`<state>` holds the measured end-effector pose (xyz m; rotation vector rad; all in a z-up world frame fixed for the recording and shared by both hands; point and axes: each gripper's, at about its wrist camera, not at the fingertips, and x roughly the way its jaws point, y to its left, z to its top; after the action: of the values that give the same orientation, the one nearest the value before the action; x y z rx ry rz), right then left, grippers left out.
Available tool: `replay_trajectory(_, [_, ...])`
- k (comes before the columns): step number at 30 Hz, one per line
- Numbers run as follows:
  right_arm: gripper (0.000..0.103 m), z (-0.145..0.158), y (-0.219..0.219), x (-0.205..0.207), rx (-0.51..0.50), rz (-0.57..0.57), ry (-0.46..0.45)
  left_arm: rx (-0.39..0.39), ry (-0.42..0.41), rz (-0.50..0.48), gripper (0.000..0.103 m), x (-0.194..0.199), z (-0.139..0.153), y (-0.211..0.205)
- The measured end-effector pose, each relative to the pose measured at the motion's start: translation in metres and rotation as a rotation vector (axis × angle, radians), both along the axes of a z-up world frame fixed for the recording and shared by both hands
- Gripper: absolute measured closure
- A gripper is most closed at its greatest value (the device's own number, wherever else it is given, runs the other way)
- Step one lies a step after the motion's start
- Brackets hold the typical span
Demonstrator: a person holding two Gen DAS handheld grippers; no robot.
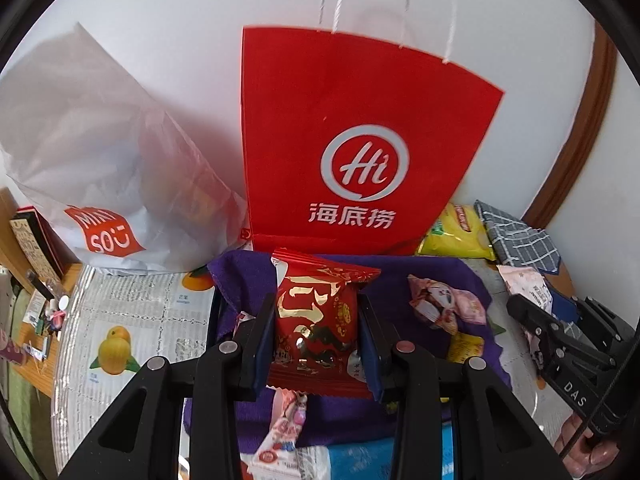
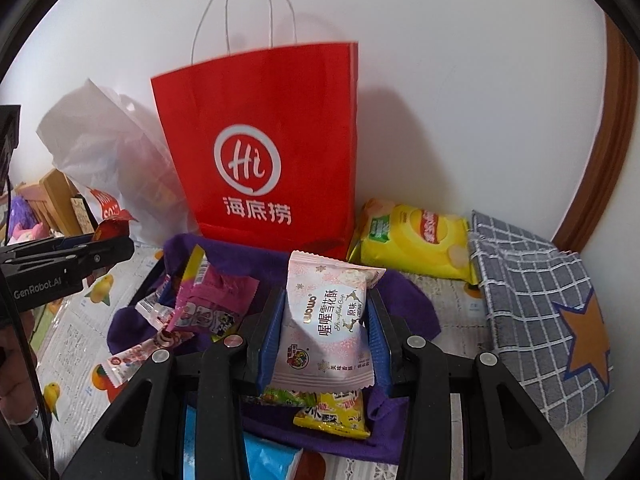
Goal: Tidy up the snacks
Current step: 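Carry the red candy packet and pink biscuit packet over the purple towel with both tools, then lower both packets onto the purple towel and open both tools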
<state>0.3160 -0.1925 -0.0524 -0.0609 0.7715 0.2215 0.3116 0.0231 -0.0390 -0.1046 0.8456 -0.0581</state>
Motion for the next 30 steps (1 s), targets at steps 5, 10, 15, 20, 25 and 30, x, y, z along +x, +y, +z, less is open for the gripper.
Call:
replay_trajectory(5, [0.063,-0.021,0.002,0.013,0.007,0.019,0.045,-0.021,0.049,0.019,0.068,0.018,-0.02,0.014])
replay_trajectory(10, [0.063,-0.043,0.012,0.027,0.01,0.051,0.09,-0.021,0.098,0.013,0.068,0.031,-0.042,0.019])
replay_trajectory(15, [0.063,-0.059,0.024,0.036,0.004,0.102,0.129,-0.016,0.159,0.0,0.068,0.042,-0.064,0.015])
replay_trajectory(20, [0.063,-0.065,0.031,0.037,-0.027,0.124,0.123,-0.012,0.18,-0.015,0.068,0.046,-0.075,0.012])
replay_trajectory(25, [0.063,-0.073,0.03,0.041,-0.028,0.12,0.147,-0.005,0.174,-0.024,0.067,0.047,-0.079,0.008])
replay_trajectory(30, [0.063,-0.08,0.03,0.043,-0.032,0.124,0.166,0.002,0.168,-0.034,0.067,0.047,-0.079,0.006])
